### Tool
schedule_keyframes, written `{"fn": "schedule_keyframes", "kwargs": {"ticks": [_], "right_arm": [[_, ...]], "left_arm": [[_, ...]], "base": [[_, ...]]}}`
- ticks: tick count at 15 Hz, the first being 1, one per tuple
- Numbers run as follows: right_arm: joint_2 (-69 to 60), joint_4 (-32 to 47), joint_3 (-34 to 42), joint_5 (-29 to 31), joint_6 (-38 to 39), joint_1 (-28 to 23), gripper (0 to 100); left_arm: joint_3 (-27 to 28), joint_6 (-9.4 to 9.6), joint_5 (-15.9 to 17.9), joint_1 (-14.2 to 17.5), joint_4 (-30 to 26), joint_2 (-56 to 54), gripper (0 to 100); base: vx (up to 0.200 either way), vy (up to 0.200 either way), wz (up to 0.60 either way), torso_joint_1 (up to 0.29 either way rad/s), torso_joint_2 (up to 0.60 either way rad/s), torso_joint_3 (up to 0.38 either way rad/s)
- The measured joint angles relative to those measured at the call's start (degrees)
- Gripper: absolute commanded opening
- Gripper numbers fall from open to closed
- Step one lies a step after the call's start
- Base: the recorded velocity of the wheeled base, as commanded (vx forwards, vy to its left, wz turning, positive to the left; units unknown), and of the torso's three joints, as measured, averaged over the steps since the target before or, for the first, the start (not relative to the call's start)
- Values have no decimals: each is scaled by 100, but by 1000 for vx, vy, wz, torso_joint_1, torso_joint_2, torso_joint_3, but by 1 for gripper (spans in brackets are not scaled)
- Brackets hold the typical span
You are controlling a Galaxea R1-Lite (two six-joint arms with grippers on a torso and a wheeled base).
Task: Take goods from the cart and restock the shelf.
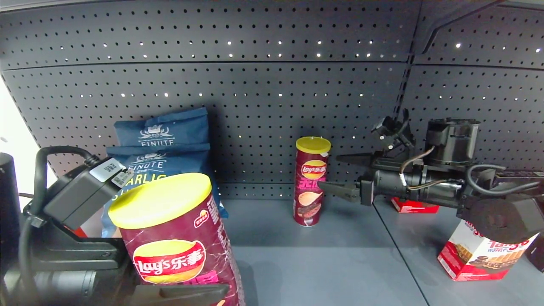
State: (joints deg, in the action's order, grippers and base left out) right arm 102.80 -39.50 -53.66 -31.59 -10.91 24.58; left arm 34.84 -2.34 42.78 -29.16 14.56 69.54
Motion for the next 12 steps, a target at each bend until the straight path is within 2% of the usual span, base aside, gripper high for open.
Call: {"fn": "schedule_keyframes", "kwargs": {"ticks": [5, 12], "right_arm": [[373, -233, -83, -391, -1, -24, 100], [845, -339, -229, -616, 10, -151, 100]], "left_arm": [[-20, 0, 2, 0, 2, 0, 0], [-30, 0, 2, 0, 0, -9, 0]], "base": [[0, 0, 0, 0, 0, 0], [0, 0, 0, 0, 0, 0]]}}
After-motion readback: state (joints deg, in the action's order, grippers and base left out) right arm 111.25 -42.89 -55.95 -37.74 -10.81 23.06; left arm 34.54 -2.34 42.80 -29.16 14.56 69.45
